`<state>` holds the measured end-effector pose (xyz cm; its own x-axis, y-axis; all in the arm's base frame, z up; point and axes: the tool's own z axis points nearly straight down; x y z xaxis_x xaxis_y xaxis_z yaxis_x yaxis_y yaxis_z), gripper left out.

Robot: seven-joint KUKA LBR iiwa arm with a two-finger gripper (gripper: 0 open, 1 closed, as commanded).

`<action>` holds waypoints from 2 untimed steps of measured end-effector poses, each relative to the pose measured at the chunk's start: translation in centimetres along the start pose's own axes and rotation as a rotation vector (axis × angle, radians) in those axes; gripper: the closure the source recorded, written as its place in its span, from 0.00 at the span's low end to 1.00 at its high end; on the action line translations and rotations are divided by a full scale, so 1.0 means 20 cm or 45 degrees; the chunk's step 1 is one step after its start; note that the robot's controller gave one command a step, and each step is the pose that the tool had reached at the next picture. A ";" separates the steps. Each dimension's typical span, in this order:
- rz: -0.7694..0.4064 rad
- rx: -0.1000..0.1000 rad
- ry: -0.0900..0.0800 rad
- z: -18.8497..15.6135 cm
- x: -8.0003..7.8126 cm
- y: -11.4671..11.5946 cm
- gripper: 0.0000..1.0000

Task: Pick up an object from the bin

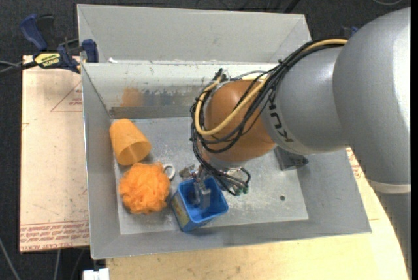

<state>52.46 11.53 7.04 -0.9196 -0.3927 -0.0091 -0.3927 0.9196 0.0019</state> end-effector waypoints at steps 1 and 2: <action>0.000 0.000 0.000 0.00 0.00 0.00 1.00; -0.025 -0.001 -0.003 -0.59 -0.02 0.10 1.00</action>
Offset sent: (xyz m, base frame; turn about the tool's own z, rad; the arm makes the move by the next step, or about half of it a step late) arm -0.0063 0.0183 0.1179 -0.0219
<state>51.89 13.41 18.79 -0.9116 -0.4109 -0.0119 -0.4110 0.9116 0.0026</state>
